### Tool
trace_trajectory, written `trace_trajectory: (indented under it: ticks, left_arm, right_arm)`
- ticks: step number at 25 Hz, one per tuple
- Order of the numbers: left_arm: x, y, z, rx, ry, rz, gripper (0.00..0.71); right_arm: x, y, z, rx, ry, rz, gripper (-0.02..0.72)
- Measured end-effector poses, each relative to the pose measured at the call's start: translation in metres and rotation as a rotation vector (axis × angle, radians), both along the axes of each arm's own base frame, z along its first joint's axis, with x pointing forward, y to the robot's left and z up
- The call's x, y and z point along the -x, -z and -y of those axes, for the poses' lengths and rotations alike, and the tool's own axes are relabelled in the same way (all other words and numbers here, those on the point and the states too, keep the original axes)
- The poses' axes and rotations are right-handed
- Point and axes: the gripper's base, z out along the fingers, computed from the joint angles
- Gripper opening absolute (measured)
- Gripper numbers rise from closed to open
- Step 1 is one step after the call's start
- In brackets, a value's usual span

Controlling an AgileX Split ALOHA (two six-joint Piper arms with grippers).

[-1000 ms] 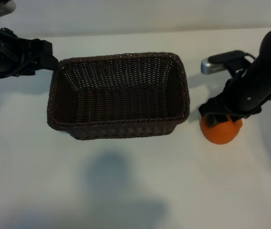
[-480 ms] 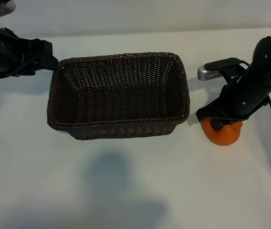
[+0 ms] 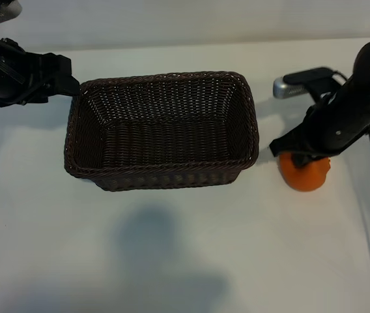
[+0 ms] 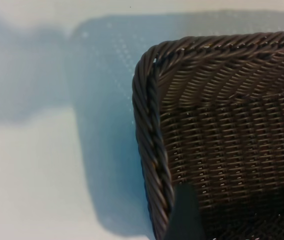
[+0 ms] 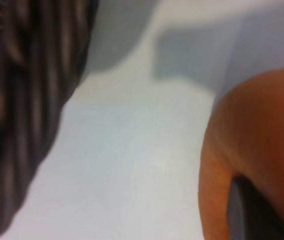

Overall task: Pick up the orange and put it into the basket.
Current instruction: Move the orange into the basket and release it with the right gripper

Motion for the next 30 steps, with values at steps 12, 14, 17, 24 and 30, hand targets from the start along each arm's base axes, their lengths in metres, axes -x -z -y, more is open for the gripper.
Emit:
trace_trajectory:
  ticks: [12,14,17,24,30]
  left_arm:
    - [0.0,0.0,0.0,0.0,0.0,0.0,0.59]
    - [0.0,0.0,0.0,0.0,0.0,0.0,0.59]
    - [0.0,0.0,0.0,0.0,0.001,-0.003,0.59]
    - [0.0,0.0,0.0,0.001,0.003,-0.006,0.59]
    - [0.001,0.0,0.0,0.002,0.005,-0.01,0.59]
  right_arm:
    - [-0.004,-0.091,0.001,-0.017,-0.014,0.239,0.049]
    - [-0.004,-0.091,0.001,-0.016,-0.013,0.237,0.049]
    - [-0.004,-0.092,0.0,-0.022,-0.009,0.238,0.049]
    - [-0.009,-0.114,-0.017,-0.087,-0.039,0.288,0.049]
    - [-0.008,-0.124,-0.074,-0.129,-0.192,0.322,0.049]
